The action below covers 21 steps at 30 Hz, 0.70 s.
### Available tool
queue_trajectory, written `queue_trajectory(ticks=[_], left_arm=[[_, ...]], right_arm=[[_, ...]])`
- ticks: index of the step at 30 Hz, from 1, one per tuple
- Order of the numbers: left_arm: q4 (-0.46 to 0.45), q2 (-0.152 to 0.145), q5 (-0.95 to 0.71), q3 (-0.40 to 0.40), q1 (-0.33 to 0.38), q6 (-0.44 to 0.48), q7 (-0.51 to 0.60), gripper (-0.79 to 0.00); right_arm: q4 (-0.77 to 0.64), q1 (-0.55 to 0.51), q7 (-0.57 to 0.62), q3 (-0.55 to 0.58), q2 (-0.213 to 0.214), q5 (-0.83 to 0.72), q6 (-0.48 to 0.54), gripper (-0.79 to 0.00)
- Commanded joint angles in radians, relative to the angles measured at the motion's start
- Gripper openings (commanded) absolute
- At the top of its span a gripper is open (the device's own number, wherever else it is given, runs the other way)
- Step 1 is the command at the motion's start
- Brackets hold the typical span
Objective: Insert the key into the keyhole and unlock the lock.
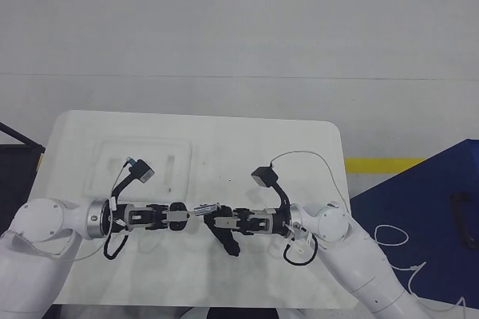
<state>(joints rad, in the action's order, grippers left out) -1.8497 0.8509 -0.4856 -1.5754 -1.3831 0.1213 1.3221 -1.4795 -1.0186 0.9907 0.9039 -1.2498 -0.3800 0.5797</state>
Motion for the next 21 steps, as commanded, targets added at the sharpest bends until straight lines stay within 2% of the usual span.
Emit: queue_trajectory(ticks=[1, 11, 16, 21], left_arm=[[-0.011, 0.000, -0.006, -0.012, -0.014, 0.045, -0.003, -0.785], [-0.074, -0.001, 0.116, -0.081, -0.102, 0.295, -0.085, -0.785], [-0.134, 0.004, 0.282, -0.105, -0.167, 0.451, -0.205, -0.785], [-0.183, 0.012, 0.484, -0.128, -0.227, 0.561, -0.345, -0.785]], right_arm=[[-0.005, -0.002, 0.010, 0.006, 0.002, -0.016, -0.006, -0.785], [-0.022, -0.005, 0.038, 0.007, 0.004, -0.046, -0.033, -0.785], [-0.016, 0.000, 0.042, -0.002, 0.001, -0.052, -0.037, -0.785], [-0.012, 0.003, 0.044, -0.008, -0.002, -0.054, -0.037, -0.785]])
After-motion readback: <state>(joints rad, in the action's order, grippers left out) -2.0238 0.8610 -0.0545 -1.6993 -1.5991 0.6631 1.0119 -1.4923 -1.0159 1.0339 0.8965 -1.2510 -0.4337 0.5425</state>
